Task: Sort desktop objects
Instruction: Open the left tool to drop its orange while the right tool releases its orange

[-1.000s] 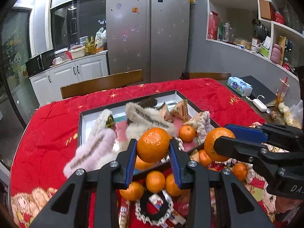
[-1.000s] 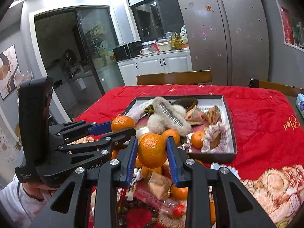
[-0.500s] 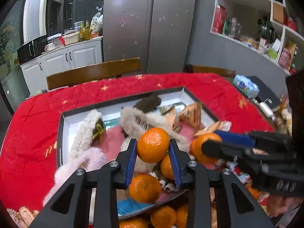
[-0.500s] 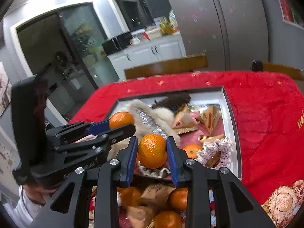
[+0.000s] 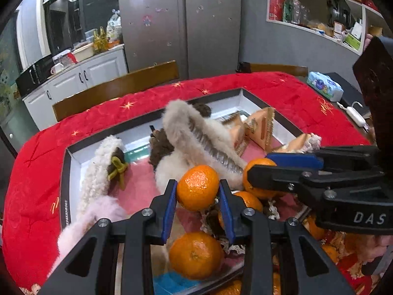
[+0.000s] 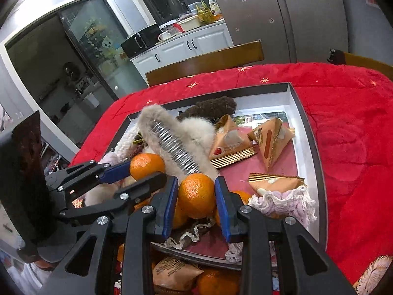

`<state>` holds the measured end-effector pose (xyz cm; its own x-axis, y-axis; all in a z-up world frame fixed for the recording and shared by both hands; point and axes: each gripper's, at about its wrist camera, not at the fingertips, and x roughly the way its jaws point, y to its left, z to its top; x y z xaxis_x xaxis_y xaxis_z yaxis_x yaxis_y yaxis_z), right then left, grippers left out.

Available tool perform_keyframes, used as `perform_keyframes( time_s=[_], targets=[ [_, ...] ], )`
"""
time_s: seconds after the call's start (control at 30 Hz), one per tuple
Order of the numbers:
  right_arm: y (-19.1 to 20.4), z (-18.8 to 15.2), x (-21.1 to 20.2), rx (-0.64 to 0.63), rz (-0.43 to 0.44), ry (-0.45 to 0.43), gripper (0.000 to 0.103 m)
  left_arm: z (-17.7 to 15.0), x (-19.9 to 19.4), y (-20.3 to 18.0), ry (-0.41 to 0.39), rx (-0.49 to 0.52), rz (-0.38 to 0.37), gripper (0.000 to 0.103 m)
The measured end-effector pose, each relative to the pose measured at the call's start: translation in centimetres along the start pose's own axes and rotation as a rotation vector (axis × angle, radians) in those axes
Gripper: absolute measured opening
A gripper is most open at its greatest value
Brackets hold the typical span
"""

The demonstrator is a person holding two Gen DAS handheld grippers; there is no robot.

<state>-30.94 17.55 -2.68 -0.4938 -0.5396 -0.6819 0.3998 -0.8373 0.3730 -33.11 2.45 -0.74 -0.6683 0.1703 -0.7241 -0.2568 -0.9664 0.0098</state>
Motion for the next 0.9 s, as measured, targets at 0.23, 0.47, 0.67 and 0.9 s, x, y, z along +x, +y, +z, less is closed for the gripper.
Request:
perform_keyframes(
  time_s=[0.23,0.47,0.67,0.9],
  targets=[
    [-0.11,-0.16,0.16,0.013,0.007,-0.009,0.030,-0.31,0.38,0.37,0.008,-0.015,-0.005,0.035],
    [0.31,-0.40,0.31,-0.011,-0.013,-0.025,0.029,-0.34,0.37,0.78,0.017,-0.037,-0.033,0.035],
    [0.47,-0.58,0.27,-0.020,-0.013,-0.032,0.029,-0.49,0.46,0.76,0.018,-0.045,-0.033,0.035],
    [0.38,-0.60,0.03,-0.018,0.000,-0.043,0.030,-0.50,0.23,0.46,0.009,-0.035,0.009,0.035]
  ],
)
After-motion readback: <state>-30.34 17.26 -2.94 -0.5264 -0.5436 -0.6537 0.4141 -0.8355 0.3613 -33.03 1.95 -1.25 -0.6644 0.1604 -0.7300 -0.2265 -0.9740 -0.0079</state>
